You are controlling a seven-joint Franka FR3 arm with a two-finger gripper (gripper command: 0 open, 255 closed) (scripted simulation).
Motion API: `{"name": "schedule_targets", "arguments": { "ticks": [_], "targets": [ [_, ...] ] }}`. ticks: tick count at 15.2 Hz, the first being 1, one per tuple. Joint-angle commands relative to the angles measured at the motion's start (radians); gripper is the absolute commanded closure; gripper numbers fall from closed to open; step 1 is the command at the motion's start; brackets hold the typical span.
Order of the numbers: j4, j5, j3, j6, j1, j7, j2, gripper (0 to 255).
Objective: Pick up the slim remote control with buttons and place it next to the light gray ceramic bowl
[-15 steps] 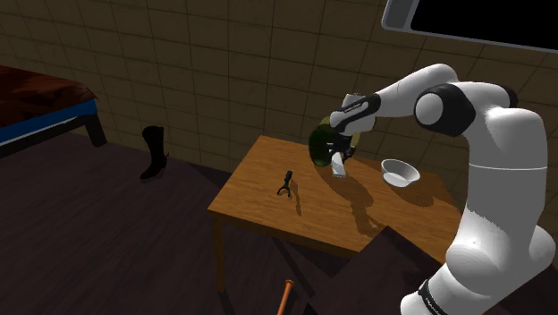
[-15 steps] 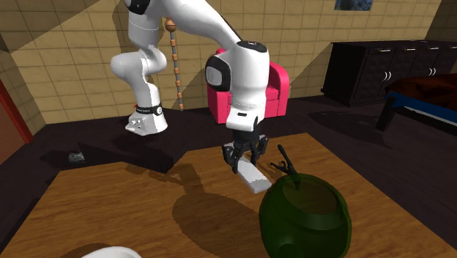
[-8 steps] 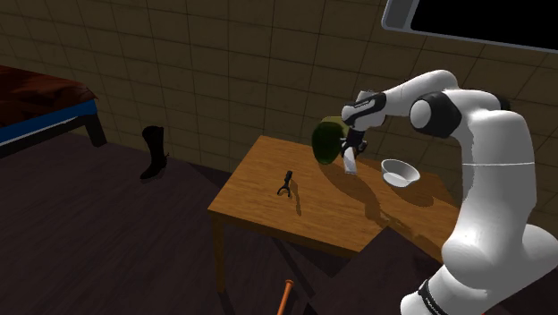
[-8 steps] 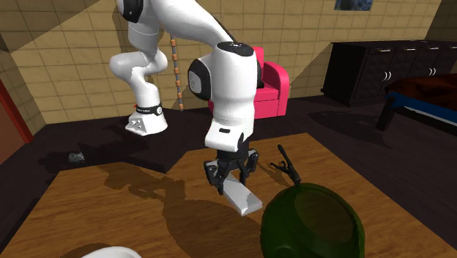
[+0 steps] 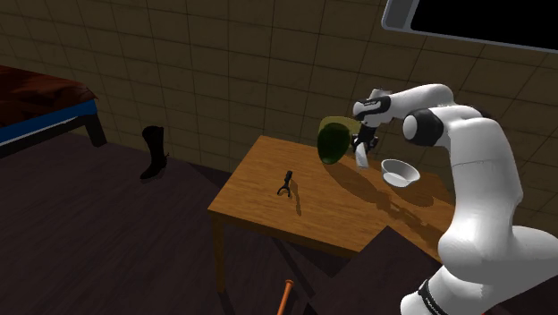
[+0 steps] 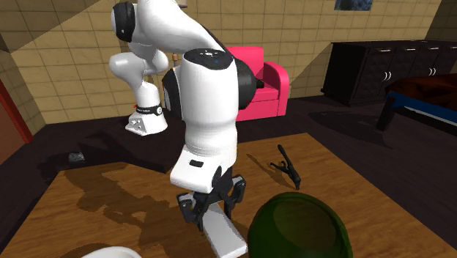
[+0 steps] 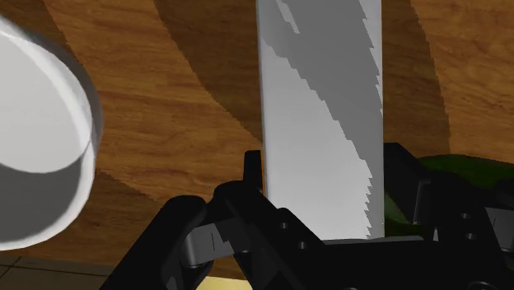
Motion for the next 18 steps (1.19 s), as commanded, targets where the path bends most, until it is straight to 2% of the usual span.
{"name": "schedule_targets", "arguments": {
  "ticks": [1, 4, 18],
  "targets": [
    [0.113, 0.006, 0.0, -0.048, -0.042, -0.032, 0.063, 255],
    [0.325, 0.013, 0.003, -0.141, -0.098, -0.059, 0.181, 255],
    [0.301, 0.021, 0.012, -0.024, -0.1, -0.062, 0.273, 255]
  ]
}}
